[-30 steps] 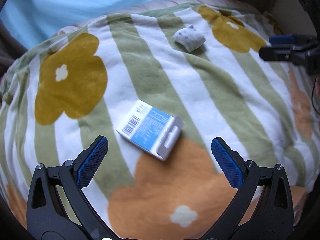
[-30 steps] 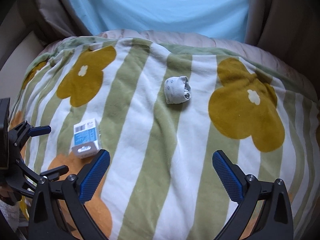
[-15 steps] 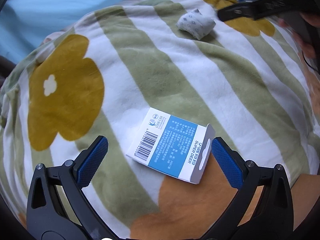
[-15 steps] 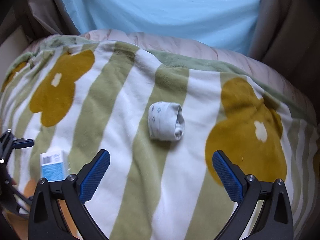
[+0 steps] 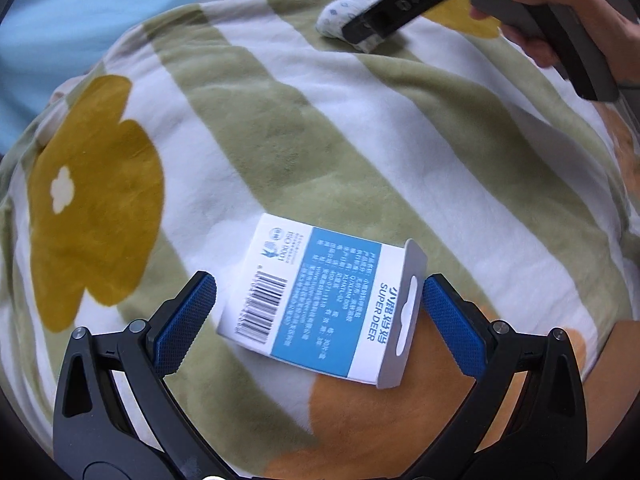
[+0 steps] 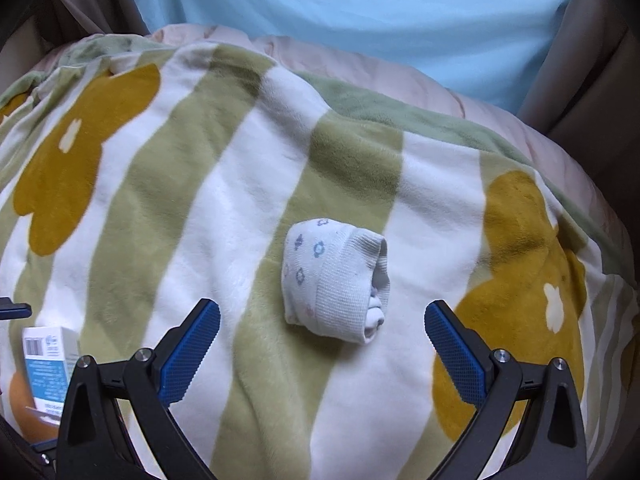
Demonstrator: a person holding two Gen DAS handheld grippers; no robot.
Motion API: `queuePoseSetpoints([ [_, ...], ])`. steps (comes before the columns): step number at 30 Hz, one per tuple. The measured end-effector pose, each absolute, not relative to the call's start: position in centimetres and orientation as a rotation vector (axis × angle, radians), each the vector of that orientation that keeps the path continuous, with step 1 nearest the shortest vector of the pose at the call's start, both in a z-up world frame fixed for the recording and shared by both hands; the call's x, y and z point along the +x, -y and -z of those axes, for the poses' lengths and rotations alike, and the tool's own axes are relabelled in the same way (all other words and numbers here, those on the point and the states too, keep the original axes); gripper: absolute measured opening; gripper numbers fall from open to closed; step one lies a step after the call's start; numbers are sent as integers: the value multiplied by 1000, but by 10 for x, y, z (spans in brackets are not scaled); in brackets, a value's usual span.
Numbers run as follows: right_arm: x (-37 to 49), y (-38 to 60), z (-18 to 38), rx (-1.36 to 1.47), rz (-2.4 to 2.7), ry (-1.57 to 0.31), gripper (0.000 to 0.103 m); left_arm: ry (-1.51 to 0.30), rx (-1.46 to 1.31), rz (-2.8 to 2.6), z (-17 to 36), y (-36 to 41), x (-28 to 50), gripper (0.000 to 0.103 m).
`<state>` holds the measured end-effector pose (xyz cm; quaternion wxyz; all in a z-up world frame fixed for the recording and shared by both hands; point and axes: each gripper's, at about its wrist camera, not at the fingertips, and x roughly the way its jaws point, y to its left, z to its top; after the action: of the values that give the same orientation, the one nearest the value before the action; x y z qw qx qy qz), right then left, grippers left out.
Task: Organize objects
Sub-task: 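Close the left tool on the blue-white box while the right tool grips the sock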
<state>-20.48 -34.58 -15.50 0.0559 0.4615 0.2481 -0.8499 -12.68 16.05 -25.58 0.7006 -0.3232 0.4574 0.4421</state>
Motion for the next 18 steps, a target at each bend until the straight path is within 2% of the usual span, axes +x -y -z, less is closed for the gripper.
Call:
queuePoseSetpoints([
  [4, -214, 343, 162, 1419, 2580, -776, 99, -1027, -713, -975, 262, -162, -125, 103],
  [6, -218, 342, 166, 1430, 2571, -794, 92, -1029, -715, -970, 264, -163, -124, 103],
  [10, -226, 342, 176, 1457, 2544, -850, 66, -1022, -706, -943, 265, -162, -121, 102],
  [11, -227, 343, 178, 1464, 2534, -859, 59, -1019, -705, -937, 264, -162, -121, 98],
  [13, -229, 344, 182, 1468, 2521, -893, 55, -1022, -697, -941, 264, -161, -121, 95],
  [18, -228, 343, 182, 1443, 2522, -906, 46, -996, -718, -921, 264, -162, -126, 94],
])
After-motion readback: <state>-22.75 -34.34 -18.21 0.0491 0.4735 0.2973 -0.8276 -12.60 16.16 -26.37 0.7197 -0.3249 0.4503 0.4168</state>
